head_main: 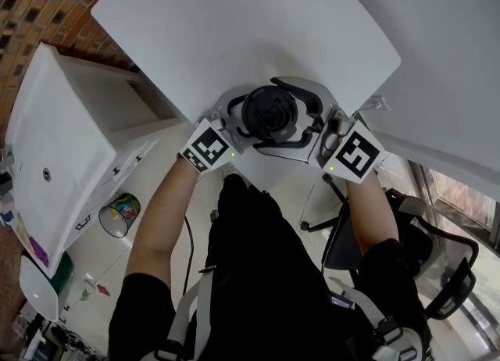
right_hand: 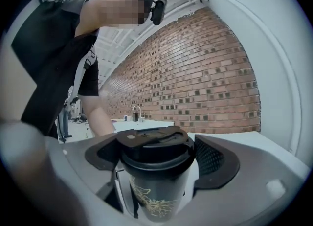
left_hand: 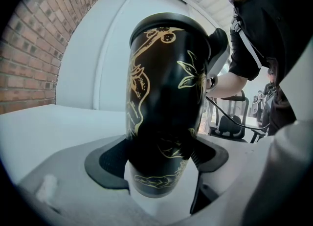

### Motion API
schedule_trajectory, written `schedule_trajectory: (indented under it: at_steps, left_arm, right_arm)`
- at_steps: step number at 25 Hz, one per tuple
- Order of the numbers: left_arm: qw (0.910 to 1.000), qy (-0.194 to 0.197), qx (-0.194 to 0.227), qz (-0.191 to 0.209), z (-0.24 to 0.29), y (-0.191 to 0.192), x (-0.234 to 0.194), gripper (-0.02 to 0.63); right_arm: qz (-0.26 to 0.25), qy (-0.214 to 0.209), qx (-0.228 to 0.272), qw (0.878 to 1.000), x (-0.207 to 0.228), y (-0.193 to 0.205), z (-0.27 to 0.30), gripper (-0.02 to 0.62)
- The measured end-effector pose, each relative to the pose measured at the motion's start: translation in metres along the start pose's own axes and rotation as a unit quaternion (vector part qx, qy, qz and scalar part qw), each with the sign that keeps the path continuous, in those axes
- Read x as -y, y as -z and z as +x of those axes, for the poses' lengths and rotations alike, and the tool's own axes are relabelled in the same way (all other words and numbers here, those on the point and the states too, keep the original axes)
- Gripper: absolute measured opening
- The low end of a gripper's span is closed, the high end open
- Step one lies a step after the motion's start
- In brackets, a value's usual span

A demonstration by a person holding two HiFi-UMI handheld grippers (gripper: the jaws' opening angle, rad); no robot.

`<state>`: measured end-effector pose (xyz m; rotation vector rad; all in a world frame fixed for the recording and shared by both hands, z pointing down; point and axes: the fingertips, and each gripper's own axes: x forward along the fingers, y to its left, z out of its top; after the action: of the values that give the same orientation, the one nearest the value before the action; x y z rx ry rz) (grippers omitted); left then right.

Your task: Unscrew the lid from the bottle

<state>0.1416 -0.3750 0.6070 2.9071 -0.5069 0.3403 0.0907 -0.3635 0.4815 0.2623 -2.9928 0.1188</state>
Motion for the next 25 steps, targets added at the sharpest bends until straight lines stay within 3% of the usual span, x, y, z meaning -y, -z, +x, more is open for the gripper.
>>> schedule_trajectory:
  at_steps: [3,5,9,17,22,25]
  left_arm:
    - [1.0,0.0,0.0,0.0,0.0,0.0,0.0,0.39]
    - [1.0,0.0,0.0,0.0,0.0,0.0,0.0,0.39]
    - [1.0,0.0,0.0,-0.003,0.0,0.0,0.0,0.391]
    - [1.0,-0.001,0.0,-0.002,0.001,0.0,0.001,0.391]
    - [1.0,-0.001,-0.001,-0.003,0.001,0.0,0.0,0.391]
    - [1.0,-0.001,-0.001,-0.002,0.0,0.0,0.0,0.39]
  right_arm:
    - [-0.016,0.005,-0.011,1.0,-0.001,-0.001,0.001,0.453]
    - [-0.002,0.041,0.014,0.999,0.002,-0.007,-0.001,0.483]
    - [0.023,0.139,0.074,0.987,0.011,-0.018,-0.008,0.486]
    - [0.012,0.232,0.072,0.97,0.013,-0.01,0.002,0.483]
    - [0.017,0.236,0.06,0.97,0.014,-0.005,0.007,0.459]
    - [0.021,0.21,0.051,0.976,0.012,-0.003,0.007,0.459]
